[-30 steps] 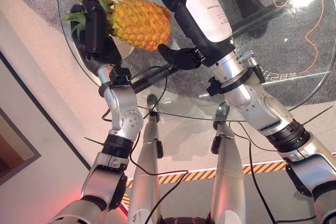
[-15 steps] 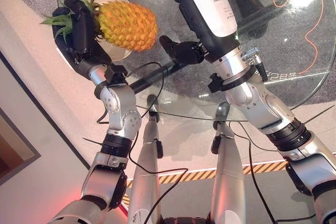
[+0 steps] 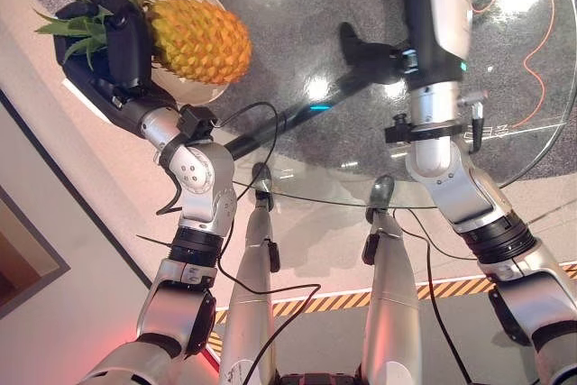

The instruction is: Pick up the fruit to the plate

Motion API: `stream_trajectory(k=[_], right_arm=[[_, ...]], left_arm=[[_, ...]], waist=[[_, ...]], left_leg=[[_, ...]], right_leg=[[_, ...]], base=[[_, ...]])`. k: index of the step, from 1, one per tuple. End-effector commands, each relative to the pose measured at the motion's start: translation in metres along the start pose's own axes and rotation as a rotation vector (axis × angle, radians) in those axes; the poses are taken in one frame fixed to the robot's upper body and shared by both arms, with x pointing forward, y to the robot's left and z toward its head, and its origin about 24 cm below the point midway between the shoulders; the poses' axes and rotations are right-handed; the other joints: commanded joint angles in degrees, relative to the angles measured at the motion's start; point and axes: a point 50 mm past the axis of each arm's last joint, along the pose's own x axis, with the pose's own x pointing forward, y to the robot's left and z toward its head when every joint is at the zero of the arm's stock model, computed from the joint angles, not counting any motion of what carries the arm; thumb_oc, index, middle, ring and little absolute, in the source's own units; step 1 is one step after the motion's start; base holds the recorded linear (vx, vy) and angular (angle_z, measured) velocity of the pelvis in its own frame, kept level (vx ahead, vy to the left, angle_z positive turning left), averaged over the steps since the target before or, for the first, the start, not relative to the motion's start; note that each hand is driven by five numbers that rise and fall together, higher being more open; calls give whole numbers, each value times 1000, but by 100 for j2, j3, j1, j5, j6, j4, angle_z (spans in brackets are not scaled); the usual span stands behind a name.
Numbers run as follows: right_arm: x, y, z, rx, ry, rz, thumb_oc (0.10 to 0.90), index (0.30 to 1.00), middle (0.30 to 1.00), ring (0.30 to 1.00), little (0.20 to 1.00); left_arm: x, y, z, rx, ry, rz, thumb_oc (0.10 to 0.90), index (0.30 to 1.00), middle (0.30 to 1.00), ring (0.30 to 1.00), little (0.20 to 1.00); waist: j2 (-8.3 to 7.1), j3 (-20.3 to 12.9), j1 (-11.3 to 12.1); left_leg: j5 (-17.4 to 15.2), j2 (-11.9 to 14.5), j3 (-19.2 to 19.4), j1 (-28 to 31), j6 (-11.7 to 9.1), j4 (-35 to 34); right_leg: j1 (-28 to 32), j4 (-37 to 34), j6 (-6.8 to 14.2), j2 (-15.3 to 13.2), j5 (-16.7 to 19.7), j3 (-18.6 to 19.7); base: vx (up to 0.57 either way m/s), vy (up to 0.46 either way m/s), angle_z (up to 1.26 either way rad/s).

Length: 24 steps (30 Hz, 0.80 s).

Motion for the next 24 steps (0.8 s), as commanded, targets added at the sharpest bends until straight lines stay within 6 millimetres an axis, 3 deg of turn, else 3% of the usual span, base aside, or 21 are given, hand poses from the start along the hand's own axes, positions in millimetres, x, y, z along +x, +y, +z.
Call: stream_trajectory(k=[1, 2, 4, 12, 13, 16, 24], right_arm=[[12, -20, 16, 157, -33, -231, 800, 900, 900, 900, 900], [12, -21, 15, 159, -29, -236, 800, 900, 900, 900, 900], [1, -27, -9, 168, 89, -303, 800, 900, 900, 900, 900], [-21, -49, -70, 132, 390, -482, 800, 900, 900, 900, 900], [-21, -49, -71, 131, 393, -485, 800, 900, 900, 900, 900], [-37, -61, -102, 131, 542, -573, 800, 900, 900, 900, 900], [-71, -76, -149, 116, 808, -686, 800, 900, 900, 900, 900]], left_arm=[[28, -36, 55, -159, -372, -106, 100, 300, 300, 300, 200], [28, -37, 55, -160, -375, -106, 100, 300, 300, 300, 200], [33, -32, 54, -135, -394, -86, 100, 300, 300, 300, 200], [50, -27, 56, -62, -461, -35, 100, 300, 300, 300, 200], [51, -28, 56, -62, -464, -34, 100, 300, 300, 300, 200], [62, -29, 60, -24, -500, -17, 100, 300, 300, 300, 200], [81, -37, 65, 51, -542, -19, 100, 300, 300, 300, 200]], waist=[[-316, -125, -22], [-320, -125, -22], [-346, -125, -87], [-413, -125, -201], [-415, -125, -201], [-431, -125, -228], [-481, -125, -229]], left_leg=[[-619, 265, -152, 221, -266, 314], [-575, 260, -152, 183, -261, 312], [-592, 281, -125, 218, -259, 306], [-653, 347, -35, 293, -289, 353], [-642, 347, -35, 277, -288, 353], [-670, 374, -9, 300, -310, 372], [-694, 411, -4, 265, -341, 422]], right_leg=[[533, -1200, -19, 182, 962, -108], [498, -1211, -24, 179, 1007, -104], [502, -1202, -28, 194, 1002, -75], [524, -1173, -40, 234, 974, -31], [509, -1177, -41, 234, 987, -28], [539, -1168, -62, 258, 945, -26], [542, -1156, -89, 277, 907, -65]], base=[[14, 31, -2], [0, 0, 0], [16, 37, -4], [10, 27, -6], [12, 21, -8], [16, 18, -6], [4, -4, -3]])
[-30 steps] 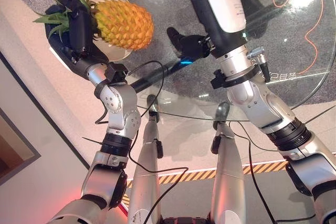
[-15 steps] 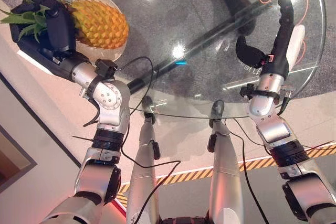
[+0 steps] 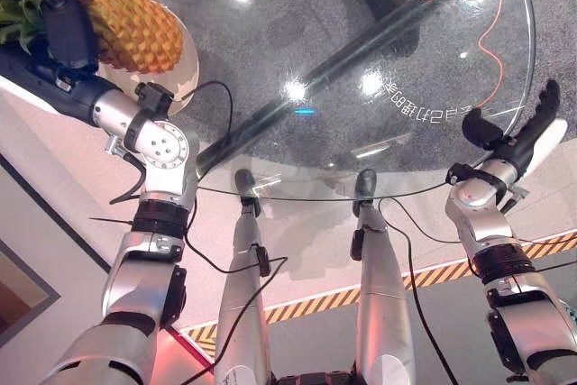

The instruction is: Pick up the fruit to the plate

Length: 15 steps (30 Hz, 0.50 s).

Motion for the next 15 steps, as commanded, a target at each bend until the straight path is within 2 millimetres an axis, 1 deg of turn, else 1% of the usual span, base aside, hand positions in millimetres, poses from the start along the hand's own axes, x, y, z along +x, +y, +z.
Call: stream_trajectory(k=[1, 2, 3, 5, 7, 9, 10, 11, 15], right_arm=[[23, -25, 10, 124, 3, -167, 800, 900, 900, 900, 900], [25, -31, -1, 110, 44, -186, 800, 900, 900, 900, 900], [28, -37, -9, 104, 81, -206, 800, 900, 900, 900, 900], [31, -42, -16, 100, 118, -222, 800, 900, 900, 900, 900], [32, -51, -30, 82, 176, -248, 800, 900, 900, 900, 900], [33, -58, -41, 59, 213, -258, 800, 900, 900, 900, 900], [33, -59, -43, 53, 224, -260, 800, 900, 900, 900, 900], [32, -63, -49, 28, 251, -263, 800, 900, 900, 900, 900], [31, -68, -59, 0, 290, -262, 800, 900, 900, 900, 900]], left_arm=[[37, -34, 53, -188, -286, -55, 100, 300, 300, 300, 200], [39, -35, 52, -173, -289, -56, 100, 300, 300, 300, 200], [43, -36, 53, -166, -295, -54, 100, 300, 300, 300, 200], [46, -37, 54, -155, -301, -52, 100, 300, 300, 300, 200], [50, -39, 54, -132, -312, -44, 100, 300, 300, 300, 200], [53, -40, 54, -119, -311, -34, 100, 300, 300, 300, 200], [54, -40, 53, -113, -310, -34, 100, 300, 300, 300, 200], [56, -39, 52, -93, -308, -27, 100, 300, 300, 300, 200], [58, -37, 49, -72, -299, -21, 100, 300, 300, 300, 200]], waist=[[-362, -137, 161], [-372, -137, 170], [-372, -137, 174], [-368, -137, 179], [-367, -137, 189], [-354, -137, 194], [-350, -137, 196], [-329, -137, 198], [-305, -137, 211]], left_leg=[[-698, 250, -179, 155, -317, 447], [-760, 267, -182, 200, -330, 473], [-710, 264, -185, 147, -318, 479], [-713, 267, -184, 137, -313, 482], [-729, 273, -192, 135, -304, 500], [-741, 277, -202, 122, -298, 524], [-744, 278, -207, 112, -297, 536], [-748, 276, -218, 99, -297, 562], [-762, 269, -235, 86, -296, 593]], right_leg=[[535, -1024, -55, 80, 764, -239], [591, -1001, -50, 82, 696, -251], [551, -1013, -60, 76, 744, -256], [546, -1012, -62, 76, 738, -267], [553, -1000, -65, 74, 723, -285], [544, -984, -69, 74, 710, -290], [535, -975, -71, 75, 705, -289], [525, -959, -79, 77, 694, -281], [525, -946, -90, 77, 666, -278]], base=[[29, -32, -3], [4, -33, -1], [0, 0, 0], [0, 0, 0], [0, -34, -1], [0, 0, 0], [0, 0, 0], [0, 0, 0], [0, 0, 0]])
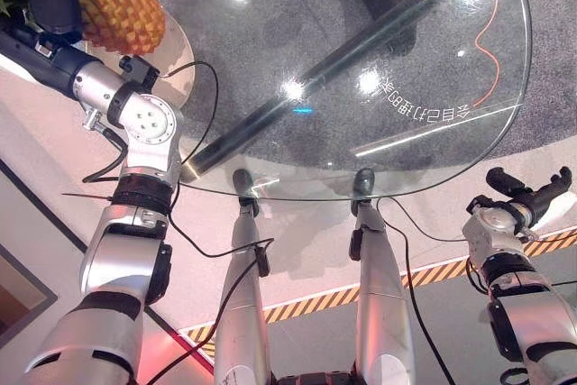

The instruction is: Pick up the fruit to the plate

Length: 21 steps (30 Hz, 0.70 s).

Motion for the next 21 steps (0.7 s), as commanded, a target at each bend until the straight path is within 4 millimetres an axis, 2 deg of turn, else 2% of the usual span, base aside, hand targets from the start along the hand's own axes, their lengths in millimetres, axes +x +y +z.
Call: stream_trajectory(k=[1, 9, 14, 21], right_arm=[[20, -27, 6, 27, -12, -98, 800, 900, 900, 900, 900], [19, -30, -13, -43, 79, -63, 800, 900, 900, 900, 900], [11, -26, -31, -70, 138, -17, 800, 900, 900, 900, 900], [8, -22, -35, -84, 149, 37, 800, 900, 900, 900, 900]], left_arm=[[43, -22, 50, -170, -233, 29, 100, 300, 300, 300, 200], [46, -19, 44, -124, -218, 36, 100, 300, 300, 300, 200], [49, -14, 40, -90, -204, 41, 100, 300, 300, 300, 200], [53, -6, 32, -37, -180, 49, 100, 300, 300, 300, 200]], waist=[[-301, -137, 209], [-335, -137, 232], [-393, -137, 238], [-414, -137, 245]], left_leg=[[-777, 246, -236, 81, -276, 622], [-798, 229, -283, 45, -262, 674], [-832, 254, -309, 0, -256, 721], [-855, 259, -329, -26, -257, 768]], right_leg=[[510, -894, -75, 52, 640, -267], [519, -885, -102, 59, 597, -295], [498, -856, -121, 87, 558, -313], [474, -840, -141, 115, 538, -293]], base=[[0, 0, 0], [0, 0, 0], [-3, -19, 0], [0, 0, 0]])
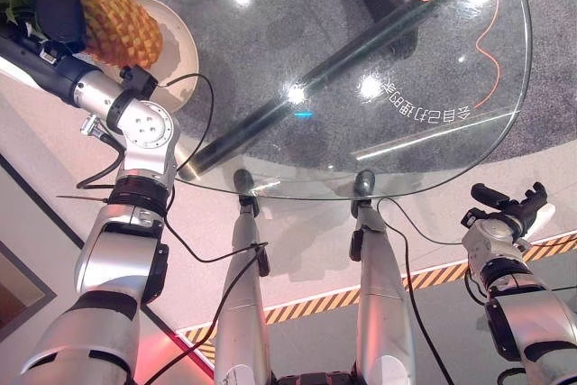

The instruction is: Pick up the fruit to the plate

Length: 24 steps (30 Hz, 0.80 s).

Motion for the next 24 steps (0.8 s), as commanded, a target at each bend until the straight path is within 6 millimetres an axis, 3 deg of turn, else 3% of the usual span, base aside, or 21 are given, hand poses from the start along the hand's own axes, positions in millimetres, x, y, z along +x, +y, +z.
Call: stream_trajectory(k=[1, 24], right_arm=[[6, -20, -13, -23, 33, -70, 800, 900, 900, 900, 900], [5, -15, -10, -28, 17, -27, 800, 900, 900, 900, 900]], left_arm=[[52, -11, 48, -127, -202, 55, 100, 300, 300, 300, 200], [67, 7, 31, -9, -134, 65, 100, 300, 300, 300, 200]], waist=[[-415, -137, 189], [-478, -137, 129]], left_leg=[[-875, 235, -284, -32, -239, 757], [-951, 252, -291, -106, -238, 893]], right_leg=[[463, -901, -142, 90, 534, -260], [369, -836, -166, 148, 483, -194]], base=[[0, 0, 0], [-1, -1, 1]])
